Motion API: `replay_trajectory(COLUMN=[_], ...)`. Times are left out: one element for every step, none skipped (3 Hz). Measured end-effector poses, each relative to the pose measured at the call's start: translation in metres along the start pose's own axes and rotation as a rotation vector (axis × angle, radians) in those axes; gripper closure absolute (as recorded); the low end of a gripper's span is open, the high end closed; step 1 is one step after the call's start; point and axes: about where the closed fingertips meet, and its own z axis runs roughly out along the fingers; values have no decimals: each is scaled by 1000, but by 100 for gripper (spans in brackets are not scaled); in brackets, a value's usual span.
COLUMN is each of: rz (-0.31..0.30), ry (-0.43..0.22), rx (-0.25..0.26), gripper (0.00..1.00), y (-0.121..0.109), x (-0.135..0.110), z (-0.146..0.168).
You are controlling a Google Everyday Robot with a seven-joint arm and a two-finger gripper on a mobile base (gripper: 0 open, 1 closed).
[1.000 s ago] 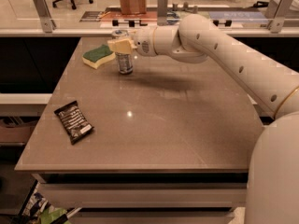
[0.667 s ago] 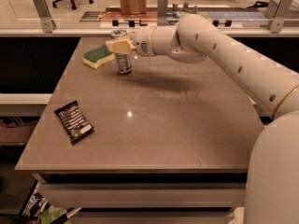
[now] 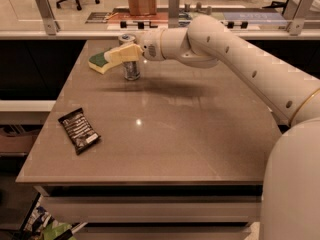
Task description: Move redbull can near sponge
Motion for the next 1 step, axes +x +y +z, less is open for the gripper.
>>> replay_trajectory(rz=[0], ry=[0], rx=[0], gripper=[0], y=[0], x=[0], z=[0])
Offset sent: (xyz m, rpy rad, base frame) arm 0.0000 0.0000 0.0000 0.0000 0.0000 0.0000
